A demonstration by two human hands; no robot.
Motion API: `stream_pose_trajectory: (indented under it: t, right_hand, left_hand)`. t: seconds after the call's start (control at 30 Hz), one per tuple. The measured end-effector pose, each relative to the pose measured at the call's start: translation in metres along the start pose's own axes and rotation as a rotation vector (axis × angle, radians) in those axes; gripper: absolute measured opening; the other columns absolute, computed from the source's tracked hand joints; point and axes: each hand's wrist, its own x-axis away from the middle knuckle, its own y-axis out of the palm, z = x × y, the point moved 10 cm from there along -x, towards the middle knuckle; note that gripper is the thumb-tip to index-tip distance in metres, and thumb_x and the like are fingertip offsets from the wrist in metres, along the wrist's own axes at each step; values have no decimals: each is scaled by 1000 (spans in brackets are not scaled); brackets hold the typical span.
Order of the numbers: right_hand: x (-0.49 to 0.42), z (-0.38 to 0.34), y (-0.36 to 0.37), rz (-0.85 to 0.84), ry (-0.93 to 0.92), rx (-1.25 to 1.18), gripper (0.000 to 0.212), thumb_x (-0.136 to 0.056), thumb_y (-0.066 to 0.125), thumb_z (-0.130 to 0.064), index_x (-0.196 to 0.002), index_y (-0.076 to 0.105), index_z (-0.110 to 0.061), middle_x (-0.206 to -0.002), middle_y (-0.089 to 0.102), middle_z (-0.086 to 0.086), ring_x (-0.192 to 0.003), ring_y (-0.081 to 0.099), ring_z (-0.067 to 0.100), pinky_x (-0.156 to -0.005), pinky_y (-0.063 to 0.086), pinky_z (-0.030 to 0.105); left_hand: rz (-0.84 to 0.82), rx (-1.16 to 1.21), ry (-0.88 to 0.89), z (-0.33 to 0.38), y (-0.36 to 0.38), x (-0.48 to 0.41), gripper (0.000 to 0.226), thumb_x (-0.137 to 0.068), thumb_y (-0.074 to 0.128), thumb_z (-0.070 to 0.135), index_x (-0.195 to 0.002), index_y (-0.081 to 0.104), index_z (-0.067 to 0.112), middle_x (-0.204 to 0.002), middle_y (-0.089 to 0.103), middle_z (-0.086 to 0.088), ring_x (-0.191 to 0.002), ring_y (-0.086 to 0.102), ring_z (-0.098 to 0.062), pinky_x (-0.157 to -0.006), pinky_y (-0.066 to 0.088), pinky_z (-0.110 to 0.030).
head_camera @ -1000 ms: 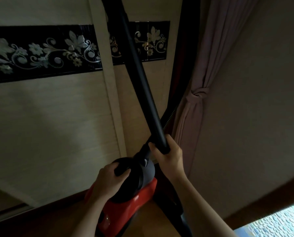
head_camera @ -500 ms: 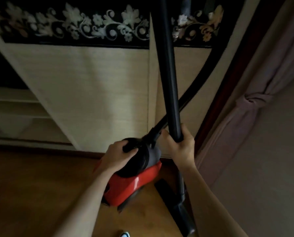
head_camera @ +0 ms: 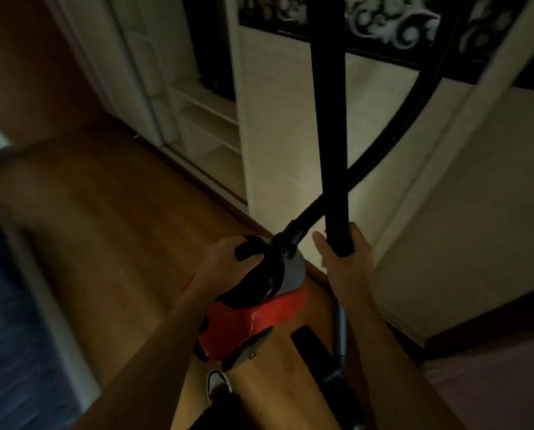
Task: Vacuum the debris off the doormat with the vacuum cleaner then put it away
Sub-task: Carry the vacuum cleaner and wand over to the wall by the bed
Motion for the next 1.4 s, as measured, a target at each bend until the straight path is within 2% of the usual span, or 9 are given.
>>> stream_pose_trajectory:
  t: [0.13,0.27,0.37,0.47,0.63,0.8,0.97,1.17,1.4]
  right_hand:
    - [-9,-7,69,-145,27,-116,24,-91,75,-14,-75,56,-17,-60,55,-14,-56,50,3,-55,44,16]
    - [-19,-16,139,-262,24,-133,28,-92,74,-15,-73,55,-23,-60,55,-14,-57,52,5,-55,45,22]
    - [-29,-25,190,-312,-14,-126,28,-91,75,-17,-73,53,-21,-65,55,-2,-61,53,14,-59,47,35]
    - [-37,-38,246,-376,-33,-141,33,-90,76,-17,-73,53,-32,-63,57,-18,-61,52,4,-59,45,27]
    - [-50,-60,339,-457,-59,-147,33,-90,76,-17,-76,52,-36,-61,56,-24,-58,53,0,-57,41,14]
    - [-64,-81,413,-474,-89,-159,17,-90,76,-14,-80,62,-16,-65,59,-11,-60,58,1,-58,49,17]
    - [-78,-86,482,-542,-65,-162,23,-92,74,-15,-77,58,-23,-63,60,-19,-60,59,-5,-58,47,9]
    - [-118,-76,560,-602,-82,-159,17,-90,76,-26,-79,63,-26,-71,64,-4,-68,65,13,-65,54,29]
    - [-198,-61,669,-692,-65,-167,19,-88,77,-35,-78,63,-25,-73,65,3,-68,67,21,-66,58,38]
  left_hand:
    - [122,27,-91,-44,-48,12,29,-93,66,34,-113,69,12,-87,67,13,-80,64,-2,-65,50,-16]
    - [267,11,-148,-87,-99,17,26,-91,69,34,-110,71,16,-77,59,22,-72,61,1,-57,42,-7]
    - [305,11,-196,-120,-132,14,25,-92,65,41,-105,69,20,-77,60,20,-74,64,-5,-61,52,-23]
    - [307,33,-268,-155,-165,8,34,-91,61,51,-106,68,21,-83,65,13,-76,66,-5,-67,58,-32]
    - [366,44,-347,-210,-223,-6,24,-92,62,48,-93,63,25,-64,56,14,-55,57,2,-49,42,-15]
    - [436,27,-372,-253,-281,-19,45,-89,61,56,-120,64,24,-103,70,7,-86,66,-8,-70,58,-28]
    - [512,61,-438,-299,-325,-32,39,-90,64,50,-116,65,21,-95,68,9,-83,65,-9,-75,59,-36]
    - [616,1,-451,-338,-370,-55,40,-89,64,51,-117,66,21,-90,64,12,-81,62,-7,-67,49,-21]
    - [673,7,-533,-393,-422,-129,41,-89,66,50,-116,67,20,-98,71,4,-87,66,-11,-76,58,-32]
